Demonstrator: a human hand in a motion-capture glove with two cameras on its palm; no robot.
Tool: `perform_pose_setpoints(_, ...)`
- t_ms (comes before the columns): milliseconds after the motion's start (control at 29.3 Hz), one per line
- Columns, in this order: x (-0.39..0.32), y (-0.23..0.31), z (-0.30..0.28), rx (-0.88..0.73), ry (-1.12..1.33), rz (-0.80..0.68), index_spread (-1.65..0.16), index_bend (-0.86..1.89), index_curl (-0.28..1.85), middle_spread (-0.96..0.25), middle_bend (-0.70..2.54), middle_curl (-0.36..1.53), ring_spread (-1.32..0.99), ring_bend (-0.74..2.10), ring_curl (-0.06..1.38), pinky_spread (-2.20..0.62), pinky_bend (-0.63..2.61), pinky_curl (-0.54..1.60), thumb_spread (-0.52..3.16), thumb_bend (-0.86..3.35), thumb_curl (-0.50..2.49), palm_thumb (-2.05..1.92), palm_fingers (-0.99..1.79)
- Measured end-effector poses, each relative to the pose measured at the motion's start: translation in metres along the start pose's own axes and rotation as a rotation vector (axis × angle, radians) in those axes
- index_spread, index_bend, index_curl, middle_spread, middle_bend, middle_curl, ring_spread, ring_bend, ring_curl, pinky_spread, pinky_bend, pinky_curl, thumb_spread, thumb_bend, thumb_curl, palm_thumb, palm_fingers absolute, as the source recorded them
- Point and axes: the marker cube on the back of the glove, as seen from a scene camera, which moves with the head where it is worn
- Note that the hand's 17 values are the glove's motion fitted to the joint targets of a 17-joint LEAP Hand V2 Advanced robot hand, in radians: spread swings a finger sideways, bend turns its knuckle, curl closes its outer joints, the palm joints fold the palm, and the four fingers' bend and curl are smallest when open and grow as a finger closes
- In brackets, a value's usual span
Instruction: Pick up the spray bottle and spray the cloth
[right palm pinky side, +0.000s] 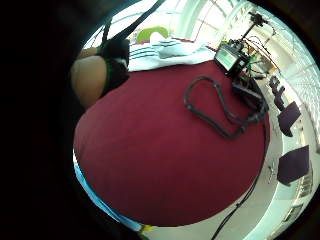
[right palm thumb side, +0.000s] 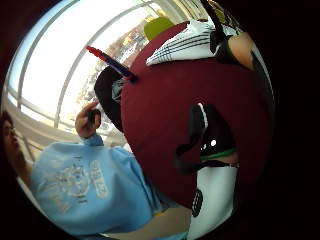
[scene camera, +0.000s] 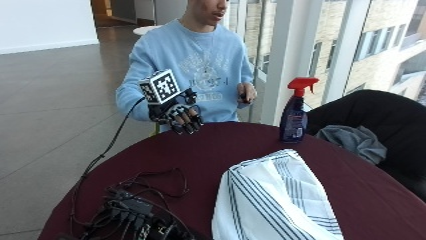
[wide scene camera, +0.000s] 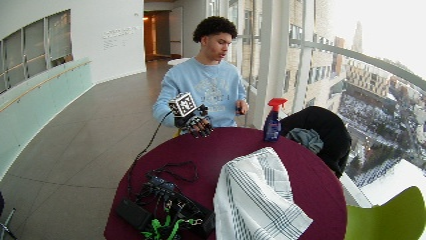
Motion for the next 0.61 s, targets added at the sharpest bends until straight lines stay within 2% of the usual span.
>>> perform_pose_setpoints(614, 0.047, 0.029, -0.021, -0.055, 0.116, 0.03, -0.29, 0.17, 0.35, -0.08, 0.22, 0.43, -0.03, 0.23, 0.34, 0.14, 0.16, 0.31, 1.15, -0.01, 0.48, 0.87, 0.9)
